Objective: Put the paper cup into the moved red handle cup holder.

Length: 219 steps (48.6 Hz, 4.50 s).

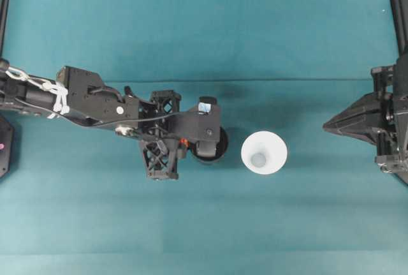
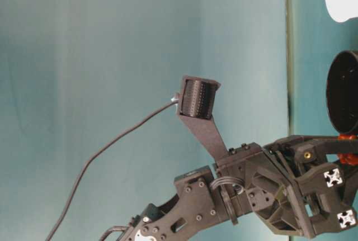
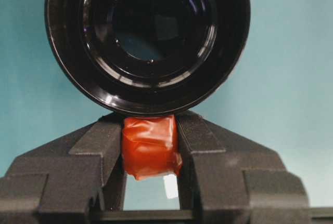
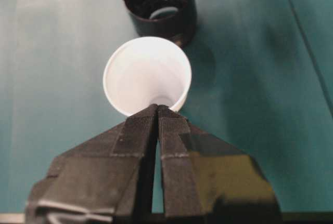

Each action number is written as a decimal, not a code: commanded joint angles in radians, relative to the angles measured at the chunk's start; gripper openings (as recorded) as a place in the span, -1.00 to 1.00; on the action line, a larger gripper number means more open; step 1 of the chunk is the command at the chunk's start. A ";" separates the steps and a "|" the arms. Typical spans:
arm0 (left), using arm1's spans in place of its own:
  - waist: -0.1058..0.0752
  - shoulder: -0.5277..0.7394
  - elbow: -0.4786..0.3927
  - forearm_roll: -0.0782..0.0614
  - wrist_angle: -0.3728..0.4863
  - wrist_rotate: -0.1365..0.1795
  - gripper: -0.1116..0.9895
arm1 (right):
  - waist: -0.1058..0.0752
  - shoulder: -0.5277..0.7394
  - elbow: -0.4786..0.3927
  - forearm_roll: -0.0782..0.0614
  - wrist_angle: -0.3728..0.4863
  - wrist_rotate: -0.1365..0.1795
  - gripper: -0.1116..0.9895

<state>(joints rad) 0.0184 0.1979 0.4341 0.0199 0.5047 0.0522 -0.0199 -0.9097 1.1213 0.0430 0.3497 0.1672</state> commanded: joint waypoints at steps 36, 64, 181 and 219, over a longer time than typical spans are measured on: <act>0.002 -0.006 -0.012 0.003 -0.029 -0.003 0.65 | -0.002 0.002 -0.020 0.003 -0.012 0.009 -0.94; 0.002 -0.103 -0.011 0.002 0.000 0.000 0.92 | -0.002 0.002 -0.020 0.002 -0.005 0.009 -0.94; 0.002 -0.600 0.222 0.002 0.153 0.003 0.89 | -0.072 0.715 -0.377 0.029 0.250 0.255 0.83; 0.000 -0.600 0.229 0.002 0.150 0.003 0.89 | -0.075 0.851 -0.387 0.034 0.184 0.259 0.46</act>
<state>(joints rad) 0.0199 -0.3881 0.6734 0.0199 0.6611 0.0568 -0.0936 -0.0537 0.7470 0.0736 0.5369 0.4157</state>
